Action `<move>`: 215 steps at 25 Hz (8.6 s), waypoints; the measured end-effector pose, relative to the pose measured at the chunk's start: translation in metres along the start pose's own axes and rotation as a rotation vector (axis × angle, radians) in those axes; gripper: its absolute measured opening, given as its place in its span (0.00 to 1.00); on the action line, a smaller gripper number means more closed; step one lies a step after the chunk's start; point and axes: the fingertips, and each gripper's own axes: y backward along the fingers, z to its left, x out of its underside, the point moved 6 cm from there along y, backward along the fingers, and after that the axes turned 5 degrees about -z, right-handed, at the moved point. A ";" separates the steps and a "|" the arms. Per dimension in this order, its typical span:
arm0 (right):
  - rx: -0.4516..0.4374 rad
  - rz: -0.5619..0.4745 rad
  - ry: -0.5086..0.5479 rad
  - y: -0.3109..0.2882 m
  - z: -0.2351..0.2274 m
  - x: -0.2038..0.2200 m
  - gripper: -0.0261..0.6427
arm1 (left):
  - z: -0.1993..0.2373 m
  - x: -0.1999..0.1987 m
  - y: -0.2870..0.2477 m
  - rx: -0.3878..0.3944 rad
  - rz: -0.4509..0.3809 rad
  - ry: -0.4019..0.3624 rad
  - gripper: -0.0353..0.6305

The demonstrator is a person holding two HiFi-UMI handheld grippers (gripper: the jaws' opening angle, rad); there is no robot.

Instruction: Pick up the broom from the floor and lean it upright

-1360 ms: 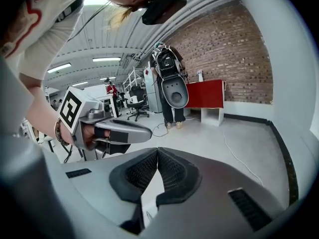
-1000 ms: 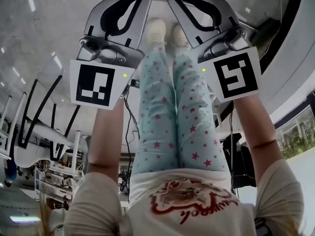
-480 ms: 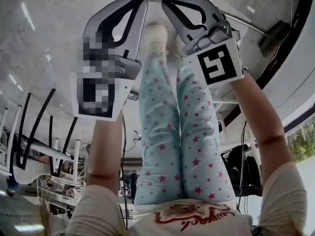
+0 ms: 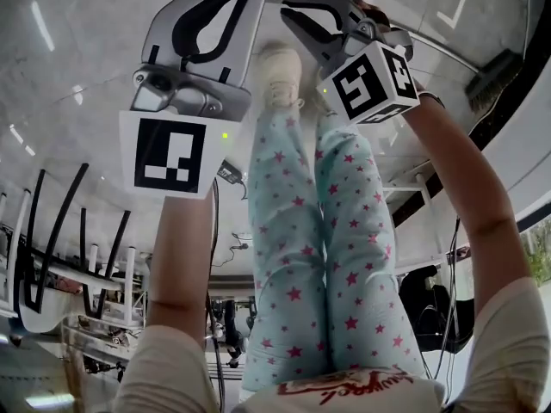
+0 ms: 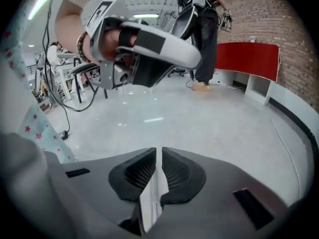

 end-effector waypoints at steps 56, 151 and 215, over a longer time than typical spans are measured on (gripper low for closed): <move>0.287 -0.099 -0.024 0.199 -0.027 -0.209 0.19 | -0.022 -0.250 0.086 -0.154 -0.103 -0.117 0.09; 2.162 -0.287 -0.997 0.934 0.192 -0.015 0.18 | -0.852 -0.464 -0.149 1.636 -0.009 -0.536 0.08; 2.159 -0.130 -0.983 0.986 0.093 0.053 0.28 | -0.879 -0.457 -0.263 1.703 0.122 -0.510 0.09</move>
